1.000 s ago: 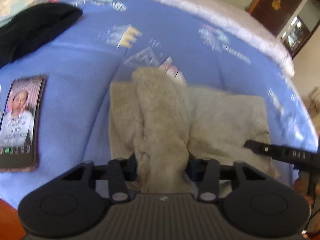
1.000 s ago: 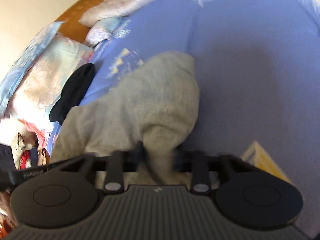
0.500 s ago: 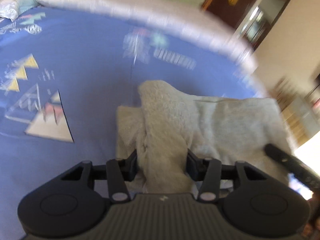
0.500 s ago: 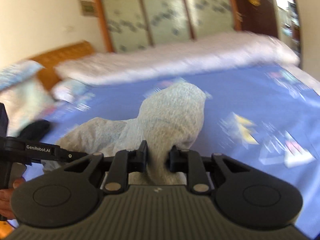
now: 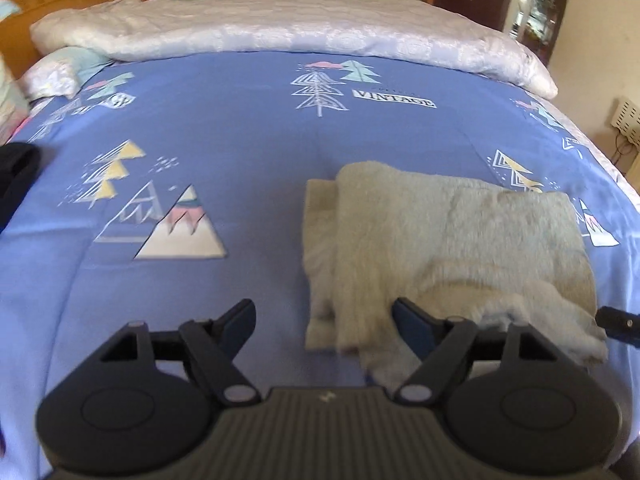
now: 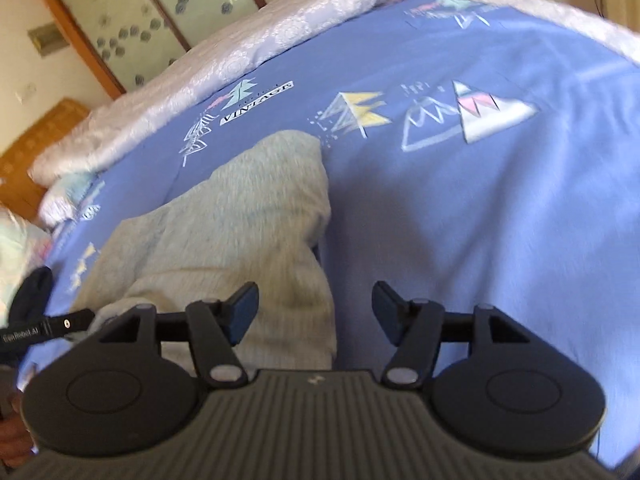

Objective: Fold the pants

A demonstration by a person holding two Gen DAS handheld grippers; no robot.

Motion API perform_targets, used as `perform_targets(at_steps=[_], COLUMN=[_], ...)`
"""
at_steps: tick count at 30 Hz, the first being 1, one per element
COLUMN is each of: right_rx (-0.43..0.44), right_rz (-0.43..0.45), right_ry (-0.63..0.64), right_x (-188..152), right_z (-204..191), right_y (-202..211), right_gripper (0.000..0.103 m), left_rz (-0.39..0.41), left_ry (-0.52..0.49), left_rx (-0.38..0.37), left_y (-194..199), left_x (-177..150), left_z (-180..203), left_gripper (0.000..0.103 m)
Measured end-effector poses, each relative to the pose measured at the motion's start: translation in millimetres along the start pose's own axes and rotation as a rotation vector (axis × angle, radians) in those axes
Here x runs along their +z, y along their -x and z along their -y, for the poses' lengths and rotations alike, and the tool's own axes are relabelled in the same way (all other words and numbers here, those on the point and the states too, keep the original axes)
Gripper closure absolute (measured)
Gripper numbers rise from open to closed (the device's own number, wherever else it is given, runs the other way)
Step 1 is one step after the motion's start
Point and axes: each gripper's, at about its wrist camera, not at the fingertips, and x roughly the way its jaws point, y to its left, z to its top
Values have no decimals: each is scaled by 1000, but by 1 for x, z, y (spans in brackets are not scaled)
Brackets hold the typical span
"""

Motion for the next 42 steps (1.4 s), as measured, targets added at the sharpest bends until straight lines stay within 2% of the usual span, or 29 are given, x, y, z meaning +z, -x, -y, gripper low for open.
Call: perform_targets(at_steps=[5,10,19,25,29,33,37,40,42], right_rx=[20,58,124,114,112,121,112,119,130], right_rz=[1,-10,-80,-148,-173,-152,-166,-164,-162], right_ry=[-2,26,54,74,76,98,73,62,57], right_x=[-25,-39,-69,-93,-103,-106,-110,-110,-110], right_z=[-27,-45,-71,-84,-91,-99,-98,-97,-97], right_y=[13,18,27,24,22,23,16,16,16], right_gripper=[38,38,38,38,38,38,37,35,29], left_rz=[10,-31,-74,-103,-133,-144,-159,-161,-160], left_ry=[4,31,51,38,48,41,30,17,15], left_rx=[35,63,68,65,70,81,92,93,94], left_y=[26,38,48,44,39,36,32,31,31], left_x=[-21,-42,-75,-87,-93,-99,-103,-106,-106], left_z=[0,-1,9,17,19,19,18,18,18], left_gripper=[26,27,27,25,22,8,1,0,0])
